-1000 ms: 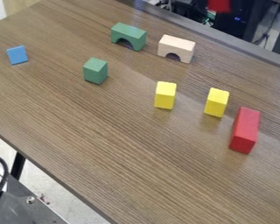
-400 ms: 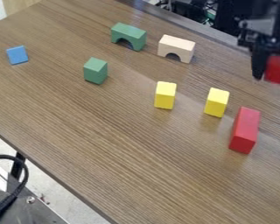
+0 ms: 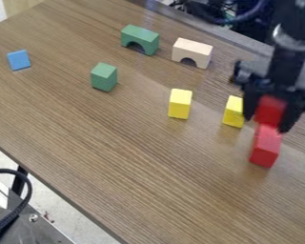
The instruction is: Remove the red cube from the green arc top and placed it on the table
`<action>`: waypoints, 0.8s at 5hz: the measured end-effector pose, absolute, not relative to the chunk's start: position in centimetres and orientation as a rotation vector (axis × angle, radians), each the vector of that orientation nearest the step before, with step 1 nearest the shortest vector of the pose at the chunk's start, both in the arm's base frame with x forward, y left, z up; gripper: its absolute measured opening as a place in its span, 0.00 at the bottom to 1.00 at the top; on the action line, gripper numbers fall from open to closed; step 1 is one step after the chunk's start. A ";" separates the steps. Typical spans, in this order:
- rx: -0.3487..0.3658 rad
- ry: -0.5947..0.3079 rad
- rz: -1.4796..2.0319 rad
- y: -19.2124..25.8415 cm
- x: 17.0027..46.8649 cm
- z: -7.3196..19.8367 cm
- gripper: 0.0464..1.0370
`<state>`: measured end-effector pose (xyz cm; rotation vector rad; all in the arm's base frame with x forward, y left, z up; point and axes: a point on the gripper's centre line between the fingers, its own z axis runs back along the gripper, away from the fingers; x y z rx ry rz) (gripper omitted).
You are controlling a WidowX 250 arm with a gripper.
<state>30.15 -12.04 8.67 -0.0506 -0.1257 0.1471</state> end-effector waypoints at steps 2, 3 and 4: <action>-0.006 -0.078 0.240 -10.5 27.6 6.6 0.55; 0.012 -0.057 0.253 -10.0 26.8 5.8 0.55; 0.023 -0.049 0.266 -9.5 26.3 5.2 0.55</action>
